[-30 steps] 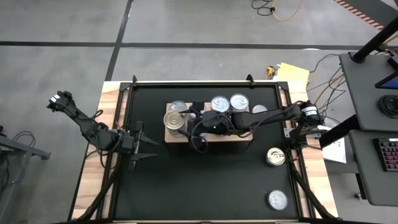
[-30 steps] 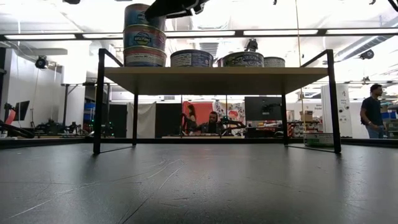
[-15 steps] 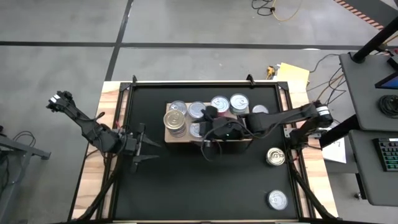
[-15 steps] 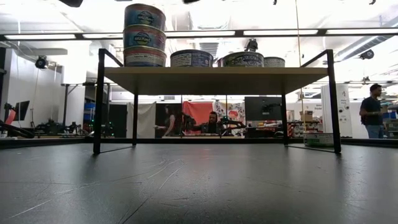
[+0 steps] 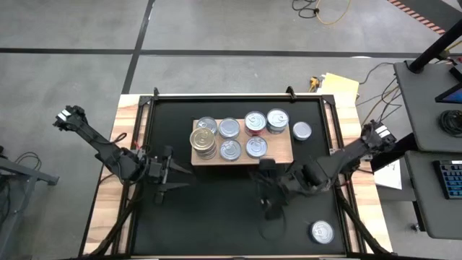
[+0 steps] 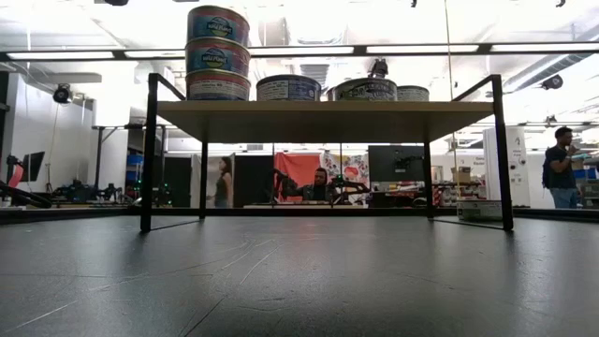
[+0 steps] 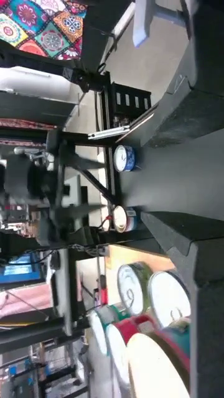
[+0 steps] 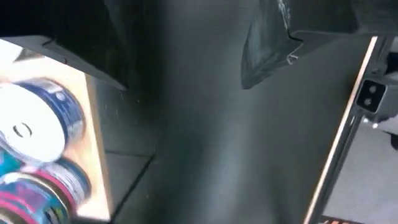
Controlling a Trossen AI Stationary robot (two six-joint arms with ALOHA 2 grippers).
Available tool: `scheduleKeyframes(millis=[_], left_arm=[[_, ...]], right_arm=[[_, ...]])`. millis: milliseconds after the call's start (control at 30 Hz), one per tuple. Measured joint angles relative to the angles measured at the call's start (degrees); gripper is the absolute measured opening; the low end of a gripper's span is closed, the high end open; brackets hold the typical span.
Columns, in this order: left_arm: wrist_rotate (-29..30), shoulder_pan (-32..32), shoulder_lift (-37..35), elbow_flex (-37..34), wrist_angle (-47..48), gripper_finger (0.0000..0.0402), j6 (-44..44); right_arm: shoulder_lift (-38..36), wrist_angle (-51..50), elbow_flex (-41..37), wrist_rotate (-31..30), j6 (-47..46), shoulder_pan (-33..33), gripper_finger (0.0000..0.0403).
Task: Stack canned seafood by type on shelf
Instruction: Stack the green tuna can on the green tuna can
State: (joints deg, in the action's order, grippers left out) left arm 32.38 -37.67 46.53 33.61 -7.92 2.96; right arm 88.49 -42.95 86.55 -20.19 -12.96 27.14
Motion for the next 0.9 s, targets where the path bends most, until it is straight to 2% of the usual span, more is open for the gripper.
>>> scheduleKeyframes(millis=[67, 167, 300, 400, 667, 900], left_arm=[[0.0, 0.0, 1.2, 0.0, -0.3, 0.0162, 4.3], [0.0, 0.1, 3.0, 0.0, -5.6, 0.0162, 9.4], [-0.3, 0.0, 4.8, 0.0, -15.2, 0.0162, 9.8], [-1.9, 0.0, 6.1, 0.0, -18.6, 0.0162, 9.0], [-1.9, 0.0, 12.5, 0.6, -20.4, 0.0162, 9.6], [-1.9, 0.0, 17.9, 5.3, -20.5, 0.0162, 9.8]], right_arm=[[0.0, 2.2, -1.1, -2.4, 1.6, 2.1, 0.0288], [-0.1, 5.3, -3.0, -2.9, 5.6, 3.6, 0.0281], [-0.1, 8.3, -5.2, -2.7, 8.0, 4.2, 0.0271], [-0.1, 9.5, -7.2, -2.0, 8.5, 4.2, 0.0265], [-1.6, 8.9, -12.6, -1.8, 2.6, 5.9, 0.0252], [-4.9, 8.5, -17.0, -1.8, -4.5, 9.5, 0.0246]])
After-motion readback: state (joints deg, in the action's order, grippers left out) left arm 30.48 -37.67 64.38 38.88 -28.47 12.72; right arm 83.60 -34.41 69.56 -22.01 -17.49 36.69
